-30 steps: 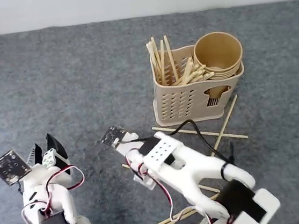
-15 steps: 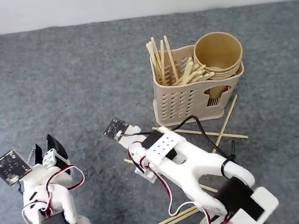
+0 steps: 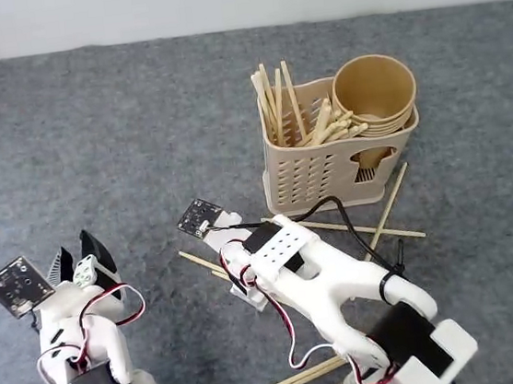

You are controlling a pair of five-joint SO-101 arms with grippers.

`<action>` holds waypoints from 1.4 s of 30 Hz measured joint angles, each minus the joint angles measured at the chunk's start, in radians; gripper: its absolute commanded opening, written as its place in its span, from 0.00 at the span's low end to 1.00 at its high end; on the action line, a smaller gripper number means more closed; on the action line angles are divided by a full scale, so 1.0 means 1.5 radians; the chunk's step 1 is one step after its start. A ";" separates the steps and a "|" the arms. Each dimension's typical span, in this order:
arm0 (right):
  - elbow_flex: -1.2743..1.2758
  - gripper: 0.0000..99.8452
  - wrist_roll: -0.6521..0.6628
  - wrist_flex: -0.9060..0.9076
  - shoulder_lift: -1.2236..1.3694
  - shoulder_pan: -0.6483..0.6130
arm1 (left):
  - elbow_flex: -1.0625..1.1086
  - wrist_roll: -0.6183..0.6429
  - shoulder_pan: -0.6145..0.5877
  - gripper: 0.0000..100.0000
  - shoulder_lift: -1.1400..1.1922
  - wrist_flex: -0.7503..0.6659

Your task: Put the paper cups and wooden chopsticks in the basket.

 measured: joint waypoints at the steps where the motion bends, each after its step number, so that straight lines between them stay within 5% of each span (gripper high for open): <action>1: 0.000 0.01 0.000 0.000 0.000 0.000 | 0.000 0.000 0.000 0.14 0.000 0.000; 21: -0.060 0.02 0.000 0.174 -0.256 0.044 | 0.008 0.000 -0.001 0.14 0.000 0.000; 28: -0.060 0.21 -0.009 0.179 -0.152 0.007 | 0.008 0.000 -0.001 0.14 0.000 0.000; 42: -0.064 0.16 -0.046 0.036 0.054 -0.050 | 0.008 0.000 0.000 0.14 0.000 0.000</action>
